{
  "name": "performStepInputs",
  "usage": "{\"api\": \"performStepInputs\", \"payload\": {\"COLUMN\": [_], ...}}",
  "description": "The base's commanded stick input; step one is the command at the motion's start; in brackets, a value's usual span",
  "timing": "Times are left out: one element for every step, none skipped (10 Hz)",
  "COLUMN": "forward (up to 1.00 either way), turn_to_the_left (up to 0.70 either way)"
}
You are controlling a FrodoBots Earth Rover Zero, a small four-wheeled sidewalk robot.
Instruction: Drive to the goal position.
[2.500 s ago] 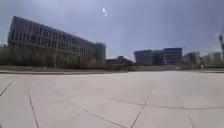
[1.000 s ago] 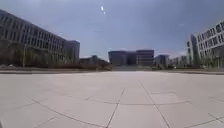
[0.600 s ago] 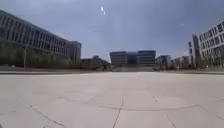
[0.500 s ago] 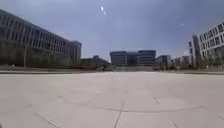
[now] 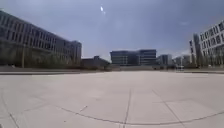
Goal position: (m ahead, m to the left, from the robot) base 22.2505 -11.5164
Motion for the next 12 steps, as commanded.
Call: {"api": "performStepInputs", "payload": {"forward": [0.7, 0.7, 0.7, 0.7, 0.7, 0.7, 0.7, 0.7, 0.7, 0.7, 0.7, 0.7], "turn_to_the_left": [0.0, 0.0, 0.0, 0.0, 0.0, 0.0, 0.0, 0.0, 0.0, 0.0, 0.0, 0.0]}}
